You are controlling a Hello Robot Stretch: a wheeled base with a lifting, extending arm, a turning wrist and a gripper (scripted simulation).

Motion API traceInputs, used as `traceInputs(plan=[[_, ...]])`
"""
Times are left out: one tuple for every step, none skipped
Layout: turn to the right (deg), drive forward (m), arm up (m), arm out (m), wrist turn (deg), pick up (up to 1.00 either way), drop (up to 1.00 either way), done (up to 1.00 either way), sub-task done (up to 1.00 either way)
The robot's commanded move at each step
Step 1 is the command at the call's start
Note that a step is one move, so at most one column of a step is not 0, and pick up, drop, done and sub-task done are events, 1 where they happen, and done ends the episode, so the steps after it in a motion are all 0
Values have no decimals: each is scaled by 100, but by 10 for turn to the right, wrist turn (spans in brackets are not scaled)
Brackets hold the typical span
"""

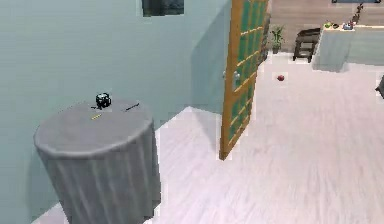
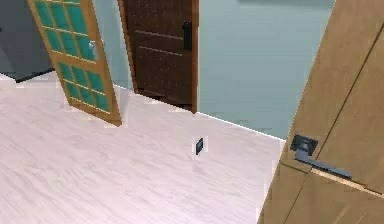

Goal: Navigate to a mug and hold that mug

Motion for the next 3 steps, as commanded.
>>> traceInputs(plan=[[0,10,0,0,0,0,0,0,0],[450,0,0,0,0,0,0,0,0],[270,0,0,0,0,0,0,0,0]])
